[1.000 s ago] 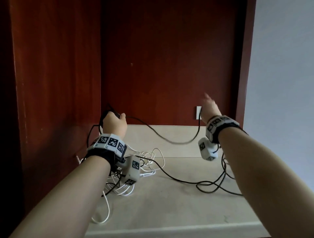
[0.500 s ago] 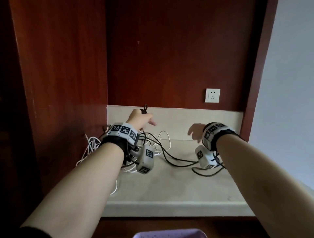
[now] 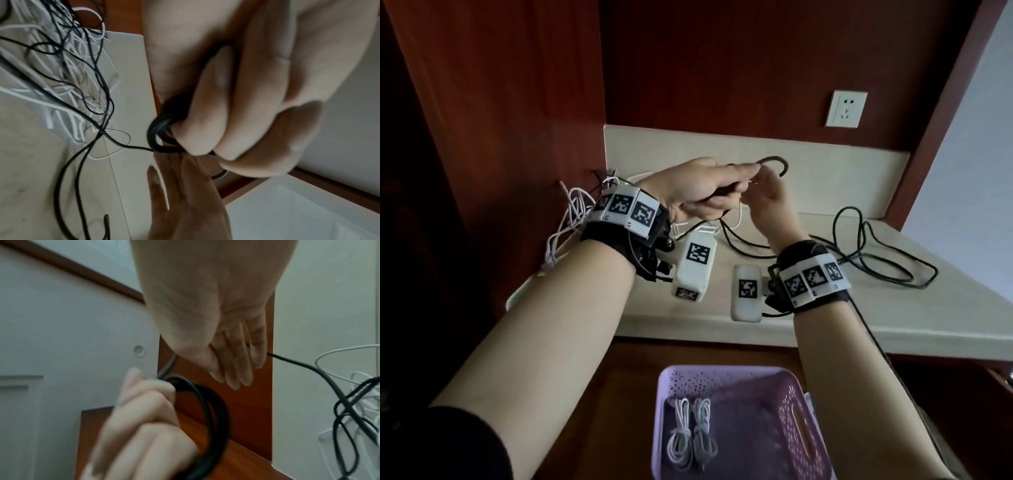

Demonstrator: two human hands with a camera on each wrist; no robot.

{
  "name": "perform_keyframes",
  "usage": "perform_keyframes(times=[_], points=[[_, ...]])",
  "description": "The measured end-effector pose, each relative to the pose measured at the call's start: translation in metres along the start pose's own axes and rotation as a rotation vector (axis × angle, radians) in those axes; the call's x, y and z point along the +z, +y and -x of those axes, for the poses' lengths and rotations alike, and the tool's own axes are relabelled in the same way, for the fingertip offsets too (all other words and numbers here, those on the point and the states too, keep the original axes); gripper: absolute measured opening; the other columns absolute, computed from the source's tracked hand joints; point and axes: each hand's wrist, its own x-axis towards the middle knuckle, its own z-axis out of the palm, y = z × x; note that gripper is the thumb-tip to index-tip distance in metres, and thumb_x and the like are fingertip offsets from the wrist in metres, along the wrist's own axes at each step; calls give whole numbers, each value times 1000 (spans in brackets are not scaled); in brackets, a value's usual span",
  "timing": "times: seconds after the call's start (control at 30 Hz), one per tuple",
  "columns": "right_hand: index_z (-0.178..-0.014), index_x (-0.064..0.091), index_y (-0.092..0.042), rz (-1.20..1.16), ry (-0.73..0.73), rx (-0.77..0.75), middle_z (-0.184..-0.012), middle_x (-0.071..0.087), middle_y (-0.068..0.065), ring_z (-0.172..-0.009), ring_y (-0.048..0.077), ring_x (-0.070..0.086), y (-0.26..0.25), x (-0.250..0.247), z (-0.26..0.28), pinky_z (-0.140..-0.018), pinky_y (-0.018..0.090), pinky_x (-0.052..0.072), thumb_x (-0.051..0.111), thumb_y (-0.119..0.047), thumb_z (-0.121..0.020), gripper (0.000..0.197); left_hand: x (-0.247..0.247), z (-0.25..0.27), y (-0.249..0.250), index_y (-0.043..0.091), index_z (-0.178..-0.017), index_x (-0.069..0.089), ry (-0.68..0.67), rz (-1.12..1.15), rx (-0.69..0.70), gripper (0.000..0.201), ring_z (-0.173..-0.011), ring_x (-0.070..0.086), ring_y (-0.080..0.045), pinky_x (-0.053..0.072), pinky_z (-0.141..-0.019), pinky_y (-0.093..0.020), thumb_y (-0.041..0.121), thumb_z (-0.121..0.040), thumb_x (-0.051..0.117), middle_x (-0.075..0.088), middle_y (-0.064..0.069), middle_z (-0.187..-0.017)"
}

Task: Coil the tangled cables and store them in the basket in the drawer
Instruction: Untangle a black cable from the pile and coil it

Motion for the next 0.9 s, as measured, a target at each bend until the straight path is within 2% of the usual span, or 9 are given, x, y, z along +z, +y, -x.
perform_keyframes(times=[0.07,0.13,0.37,0.5,0.6,0.63,0.73,0.83,0.9], points=[[-87,61,-10,46,43,116,-75,67,-3,-63,5,62,-2,-1,11,-62,19,47,51,-3,-93,14,0,6,-10,13,-69,39,49,49,10,38,-25,14,-3,9,-29,-16,32,-102,36,32,4,-42],[-89,63,-7,129,1,178,-73,66,0,-54,3,60,3,-3,20,-58,19,46,49,-5,-94,15,-1,9,-22,14,-69,38,109,92,15,38,-26,13,-2,7,-31,-18,32,-103,36,32,5,-42],[-94,66,-6,334,-36,68,-74,67,3,-62,14,62,10,3,37,-59,17,47,46,-3,-91,20,3,15,-49,15,-69,38,158,89,-92,38,-26,12,-3,13,-28,-7,33,-102,38,29,0,-47],[-97,64,-6,516,134,-101,-82,66,4,-70,22,61,16,-2,38,-68,38,52,46,-11,-86,21,6,15,-54,13,-70,37,146,13,-152,38,-25,14,-3,14,-29,-2,33,-102,39,31,0,-45],[-111,51,0,572,283,-286,-107,52,9,-86,16,52,17,-8,42,-74,21,46,51,-1,-76,35,1,15,-60,14,-68,38,82,17,-150,41,-24,16,-2,10,-31,-4,37,-101,39,33,1,-43],[-118,48,0,613,264,-324,-117,48,13,-98,18,50,18,-9,43,-83,21,44,53,2,-72,46,-1,15,-62,14,-68,39,51,8,-150,42,-25,16,-2,7,-33,-4,40,-100,40,33,2,-43],[-139,39,-12,818,102,-285,-148,29,13,-133,27,33,23,-10,45,-107,42,30,56,0,-76,67,0,18,-66,15,-69,39,-40,-27,-148,42,-25,18,-3,7,-38,-5,42,-101,33,33,2,-44],[-141,39,-16,797,18,-290,-153,28,8,-143,26,21,33,-9,45,-116,48,16,47,-4,-91,52,9,24,-73,14,-70,40,-91,45,-129,44,-26,17,-4,6,-36,-6,42,-101,27,33,2,-44],[-132,52,-11,731,77,-334,-142,46,9,-138,23,35,35,-10,44,-116,47,18,40,-7,-97,37,14,28,-80,12,-70,44,-103,196,-114,47,-25,17,-3,6,-33,-7,45,-99,25,34,2,-42]])
